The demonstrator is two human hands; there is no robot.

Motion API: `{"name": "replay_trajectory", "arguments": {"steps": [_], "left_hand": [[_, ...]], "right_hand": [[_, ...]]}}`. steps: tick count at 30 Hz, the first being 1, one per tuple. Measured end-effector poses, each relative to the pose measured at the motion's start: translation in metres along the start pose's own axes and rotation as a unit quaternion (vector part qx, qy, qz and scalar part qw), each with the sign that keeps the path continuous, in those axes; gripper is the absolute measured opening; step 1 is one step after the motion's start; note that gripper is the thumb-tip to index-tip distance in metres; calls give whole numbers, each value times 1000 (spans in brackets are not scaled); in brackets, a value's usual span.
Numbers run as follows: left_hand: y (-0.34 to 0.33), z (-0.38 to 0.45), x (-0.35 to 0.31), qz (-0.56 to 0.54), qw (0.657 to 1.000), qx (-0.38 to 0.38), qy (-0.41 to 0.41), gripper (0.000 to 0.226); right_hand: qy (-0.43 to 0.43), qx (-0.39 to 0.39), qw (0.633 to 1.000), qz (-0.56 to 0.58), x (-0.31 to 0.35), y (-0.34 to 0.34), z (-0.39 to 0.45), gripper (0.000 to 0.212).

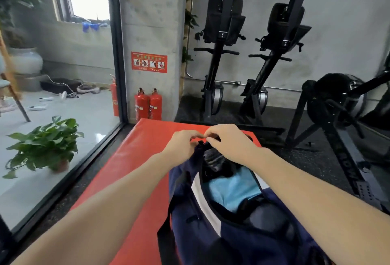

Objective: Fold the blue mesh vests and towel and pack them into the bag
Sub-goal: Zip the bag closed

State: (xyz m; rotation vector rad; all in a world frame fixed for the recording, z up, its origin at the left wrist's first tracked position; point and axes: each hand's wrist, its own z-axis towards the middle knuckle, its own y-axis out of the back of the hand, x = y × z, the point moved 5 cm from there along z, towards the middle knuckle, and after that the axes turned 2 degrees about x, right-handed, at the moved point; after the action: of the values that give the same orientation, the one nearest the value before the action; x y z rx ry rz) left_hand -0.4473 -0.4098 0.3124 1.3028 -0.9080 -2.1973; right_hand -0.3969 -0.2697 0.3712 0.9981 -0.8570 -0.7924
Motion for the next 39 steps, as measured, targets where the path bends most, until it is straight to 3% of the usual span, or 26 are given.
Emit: {"name": "replay_trajectory", "arguments": {"steps": [6, 11, 18, 24, 26, 31, 36, 39], "left_hand": [[-11, 18, 21, -30, 999, 24, 14, 26], [-25, 25, 19, 23, 998, 49, 17, 25], [-12, 31, 24, -46, 995, -10, 93, 20], [1, 31, 40, -124, 980, -41, 153, 15], [4, 30, 43, -134, 980, -39, 145, 15], [5, 25, 39, -115, 990, -8, 81, 27], [-1, 25, 26, -98, 987, 125, -21, 39], [3, 28, 18, -50, 986, 146, -55, 40]], "right_hand": [[-62, 39, 995, -67, -23, -33, 37, 19], [-104, 103, 987, -72, -37, -56, 47, 28], [-131, 79, 987, -43, -40, -58, 46, 41], [-101, 31, 992, -66, -34, -56, 45, 23], [-103, 44, 993, -39, -34, -59, 43, 27], [-65, -6, 998, 12, -30, -48, 40, 11], [-62, -44, 997, -17, -21, -22, 39, 11], [-61, -47, 997, -31, -21, -12, 42, 12]]}}
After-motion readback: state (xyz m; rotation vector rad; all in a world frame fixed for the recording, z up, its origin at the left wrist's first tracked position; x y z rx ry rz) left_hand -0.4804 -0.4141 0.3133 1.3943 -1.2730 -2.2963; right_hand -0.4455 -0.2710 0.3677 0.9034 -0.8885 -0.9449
